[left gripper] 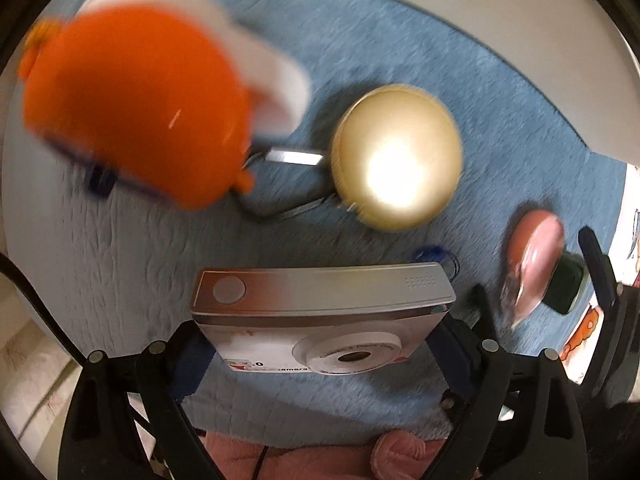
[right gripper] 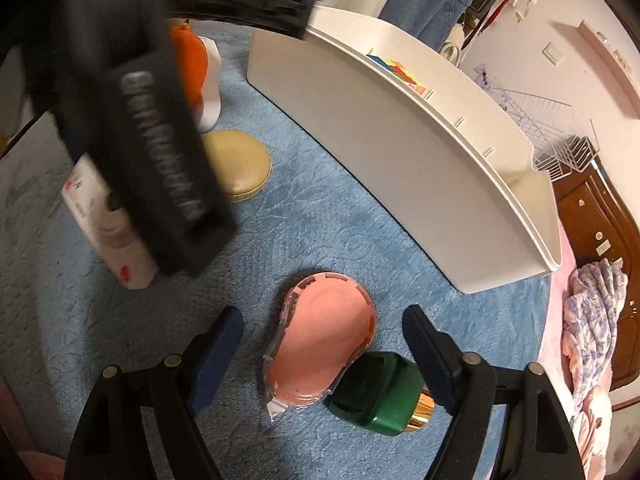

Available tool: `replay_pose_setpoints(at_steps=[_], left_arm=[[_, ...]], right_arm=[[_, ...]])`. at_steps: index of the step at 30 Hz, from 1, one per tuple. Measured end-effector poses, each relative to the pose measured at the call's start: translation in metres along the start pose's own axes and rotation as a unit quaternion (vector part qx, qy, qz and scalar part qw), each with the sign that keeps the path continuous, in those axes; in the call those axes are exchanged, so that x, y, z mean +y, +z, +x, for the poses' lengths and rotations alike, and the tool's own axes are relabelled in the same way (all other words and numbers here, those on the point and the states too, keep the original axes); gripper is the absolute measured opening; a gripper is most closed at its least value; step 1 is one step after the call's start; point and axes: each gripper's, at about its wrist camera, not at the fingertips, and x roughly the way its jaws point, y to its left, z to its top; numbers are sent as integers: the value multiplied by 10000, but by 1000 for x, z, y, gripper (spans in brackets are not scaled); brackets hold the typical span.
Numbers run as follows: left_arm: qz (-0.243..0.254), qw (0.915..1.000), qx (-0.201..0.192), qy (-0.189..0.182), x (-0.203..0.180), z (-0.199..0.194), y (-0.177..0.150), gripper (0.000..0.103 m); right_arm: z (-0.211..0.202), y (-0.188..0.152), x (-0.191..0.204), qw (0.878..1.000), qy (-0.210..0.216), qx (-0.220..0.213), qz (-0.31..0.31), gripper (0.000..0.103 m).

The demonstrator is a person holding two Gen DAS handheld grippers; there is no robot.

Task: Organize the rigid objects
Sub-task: 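Carry the white device with left tool while right tool carries the pink compact to the tray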

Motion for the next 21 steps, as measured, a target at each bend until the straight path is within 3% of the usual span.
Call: replay_pose_setpoints(at_steps=[9, 19, 21], left_arm=[[-362, 9992, 86, -165, 26, 7, -26, 94], [-505, 9980, -249, -301, 51, 2, -49, 94], [-529, 9976, -287, -350, 56, 3, -53, 94]], right_arm=[[6, 7, -10, 9985, 500, 243, -16, 75], [11, 17, -16, 9940, 864, 669, 57, 68], [12, 19, -15, 9920, 974, 793, 119, 61]])
